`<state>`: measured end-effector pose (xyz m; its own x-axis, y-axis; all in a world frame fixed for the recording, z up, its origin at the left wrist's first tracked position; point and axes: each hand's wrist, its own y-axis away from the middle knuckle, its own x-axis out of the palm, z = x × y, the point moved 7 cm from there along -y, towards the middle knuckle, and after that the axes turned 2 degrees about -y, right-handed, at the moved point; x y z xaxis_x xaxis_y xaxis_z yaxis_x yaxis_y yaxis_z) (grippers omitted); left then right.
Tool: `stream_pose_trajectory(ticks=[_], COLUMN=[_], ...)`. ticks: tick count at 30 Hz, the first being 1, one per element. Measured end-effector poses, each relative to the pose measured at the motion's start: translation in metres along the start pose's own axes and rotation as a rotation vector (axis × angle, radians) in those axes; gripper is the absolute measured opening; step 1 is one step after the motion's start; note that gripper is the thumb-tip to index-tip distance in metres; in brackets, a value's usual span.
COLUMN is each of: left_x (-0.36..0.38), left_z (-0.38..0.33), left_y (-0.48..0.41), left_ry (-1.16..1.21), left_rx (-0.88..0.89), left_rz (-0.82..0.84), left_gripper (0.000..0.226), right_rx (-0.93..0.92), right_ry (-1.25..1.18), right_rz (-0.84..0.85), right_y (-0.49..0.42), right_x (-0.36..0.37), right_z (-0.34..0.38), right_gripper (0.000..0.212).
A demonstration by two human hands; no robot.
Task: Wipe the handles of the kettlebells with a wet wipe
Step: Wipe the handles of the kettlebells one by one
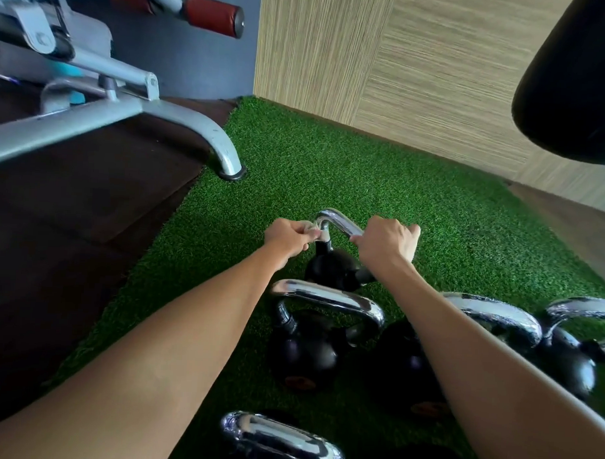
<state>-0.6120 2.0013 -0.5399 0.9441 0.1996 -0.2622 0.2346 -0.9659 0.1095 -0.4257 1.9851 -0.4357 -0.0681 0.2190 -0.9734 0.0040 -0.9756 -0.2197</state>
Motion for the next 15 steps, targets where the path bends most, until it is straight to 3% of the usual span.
stream_pose_trajectory(ticks=[8,13,15], left_x=[0.029,0.024,0.02], left_z=[-0.004,-0.001,0.006], left_y=[-0.007,-0.015,-0.018], left_ry=[0.041,-0.146,-0.094], left_rx=[-0.13,-0.233,-0.288], left_rz=[0.052,0.017,-0.004], left_gripper=[0.037,0.026,0.021], right_rx=[0.013,-0.004,0.001], right_ry=[-0.24,-0.287,-0.298], right_rz=[0.369,0.368,0.338], right_y=[-0.007,-0.006,-0.006], right_x=[0.021,0.025,0.028], right_z=[-0.031,-0.037,-0.04], right_gripper=[0.03,0.034,0.033])
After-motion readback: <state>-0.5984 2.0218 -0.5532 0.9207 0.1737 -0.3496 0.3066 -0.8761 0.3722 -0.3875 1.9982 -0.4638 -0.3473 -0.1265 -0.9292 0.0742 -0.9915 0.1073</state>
